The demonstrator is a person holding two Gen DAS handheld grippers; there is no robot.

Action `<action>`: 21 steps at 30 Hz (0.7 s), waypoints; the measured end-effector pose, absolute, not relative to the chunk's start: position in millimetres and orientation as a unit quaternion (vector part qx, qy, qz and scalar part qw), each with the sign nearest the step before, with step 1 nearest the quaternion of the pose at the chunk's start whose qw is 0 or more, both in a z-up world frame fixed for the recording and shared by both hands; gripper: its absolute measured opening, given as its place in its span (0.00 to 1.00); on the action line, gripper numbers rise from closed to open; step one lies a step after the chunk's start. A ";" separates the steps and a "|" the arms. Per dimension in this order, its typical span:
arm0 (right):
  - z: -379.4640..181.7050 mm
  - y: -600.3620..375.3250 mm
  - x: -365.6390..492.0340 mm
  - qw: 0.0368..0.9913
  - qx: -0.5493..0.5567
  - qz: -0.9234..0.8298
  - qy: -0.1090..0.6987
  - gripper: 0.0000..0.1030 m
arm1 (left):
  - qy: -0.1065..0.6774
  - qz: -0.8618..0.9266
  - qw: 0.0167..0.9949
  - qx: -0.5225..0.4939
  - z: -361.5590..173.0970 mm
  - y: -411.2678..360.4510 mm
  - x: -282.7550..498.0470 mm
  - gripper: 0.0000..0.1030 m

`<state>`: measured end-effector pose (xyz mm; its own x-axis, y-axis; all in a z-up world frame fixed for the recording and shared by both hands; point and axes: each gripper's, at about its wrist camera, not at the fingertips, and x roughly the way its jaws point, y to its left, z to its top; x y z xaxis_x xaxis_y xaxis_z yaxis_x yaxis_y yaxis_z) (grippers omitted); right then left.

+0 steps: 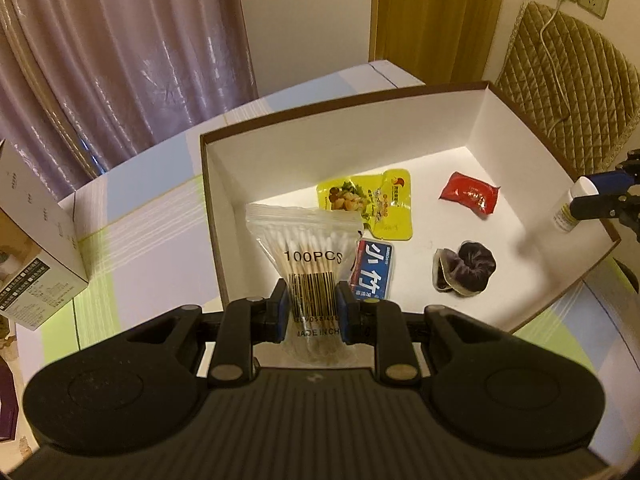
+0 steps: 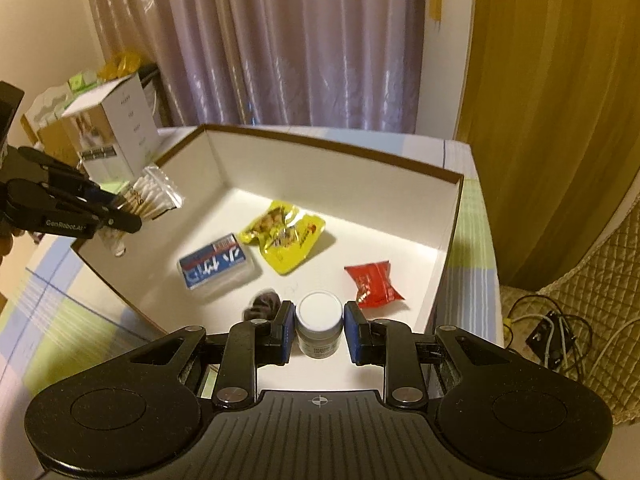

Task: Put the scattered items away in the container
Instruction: 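Carry both items over the box and open both grippers to drop them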

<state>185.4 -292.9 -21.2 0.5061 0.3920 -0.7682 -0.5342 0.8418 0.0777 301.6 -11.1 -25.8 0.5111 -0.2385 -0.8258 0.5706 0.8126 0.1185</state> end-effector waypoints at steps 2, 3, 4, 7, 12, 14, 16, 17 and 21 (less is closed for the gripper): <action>-23.8 -293.1 188.8 0.858 -0.090 0.271 0.426 0.28 | 0.437 -0.242 0.843 0.201 -28.8 -12.7 302.1 0.19; -25.0 -292.9 190.2 0.857 -0.092 0.272 0.429 0.28 | 0.438 -0.244 0.840 0.206 -30.0 -13.9 302.4 0.19; -26.0 -292.6 191.3 0.855 -0.095 0.273 0.431 0.28 | 0.440 -0.245 0.837 0.212 -31.6 -15.1 303.0 0.19; -27.9 -291.5 192.7 0.852 -0.098 0.275 0.434 0.28 | 0.446 -0.245 0.830 0.227 -36.4 -17.5 305.0 0.19; -31.8 -288.2 192.8 0.849 -0.098 0.278 0.438 0.28 | 0.454 -0.244 0.825 0.231 -42.5 -17.2 306.2 0.19; -32.9 -287.3 192.8 0.848 -0.099 0.278 0.439 0.28 | 0.456 -0.243 0.824 0.234 -44.7 -18.0 305.5 0.19; -33.6 -287.4 193.1 0.848 -0.098 0.277 0.441 0.28 | 0.459 -0.242 0.822 0.236 -46.8 -18.9 305.6 0.19; -33.6 -287.2 193.2 0.848 -0.099 0.277 0.441 0.28 | 0.460 -0.242 0.821 0.236 -47.5 -19.0 305.8 0.19; -33.7 -287.3 193.4 0.848 -0.099 0.277 0.441 0.28 | 0.463 -0.240 0.820 0.236 -49.3 -18.8 307.1 0.19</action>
<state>193.4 -287.3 -33.7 0.4582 0.3824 -0.8024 -0.5573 0.8269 0.0758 307.1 -18.8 -49.3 0.4558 -0.1745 -0.8728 0.6121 0.7733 0.1651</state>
